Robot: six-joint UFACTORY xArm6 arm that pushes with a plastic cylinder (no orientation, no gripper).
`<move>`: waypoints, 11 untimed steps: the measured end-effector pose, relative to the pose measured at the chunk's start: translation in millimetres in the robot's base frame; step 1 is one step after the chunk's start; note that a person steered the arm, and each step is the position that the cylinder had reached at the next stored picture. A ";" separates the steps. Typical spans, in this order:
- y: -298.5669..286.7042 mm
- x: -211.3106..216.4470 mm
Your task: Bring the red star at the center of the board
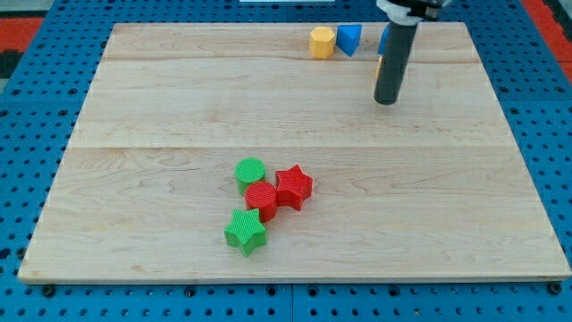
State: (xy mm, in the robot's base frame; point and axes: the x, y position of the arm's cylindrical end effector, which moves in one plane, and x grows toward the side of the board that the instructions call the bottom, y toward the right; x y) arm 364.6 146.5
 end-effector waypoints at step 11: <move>-134.8 104.1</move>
